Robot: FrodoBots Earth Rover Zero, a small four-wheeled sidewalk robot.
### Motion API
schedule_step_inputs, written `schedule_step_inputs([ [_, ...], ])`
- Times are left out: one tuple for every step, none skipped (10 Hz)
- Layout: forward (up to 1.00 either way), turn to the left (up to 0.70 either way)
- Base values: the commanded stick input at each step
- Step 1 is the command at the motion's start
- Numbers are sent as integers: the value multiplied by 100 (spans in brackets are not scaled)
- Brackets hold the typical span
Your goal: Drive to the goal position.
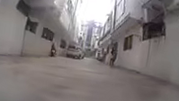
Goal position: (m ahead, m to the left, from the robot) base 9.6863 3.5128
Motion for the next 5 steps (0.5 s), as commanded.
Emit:
schedule_step_inputs([
  [100,-38],
  [100,-38],
  [100,-38],
  [100,-38],
  [100,-38],
])
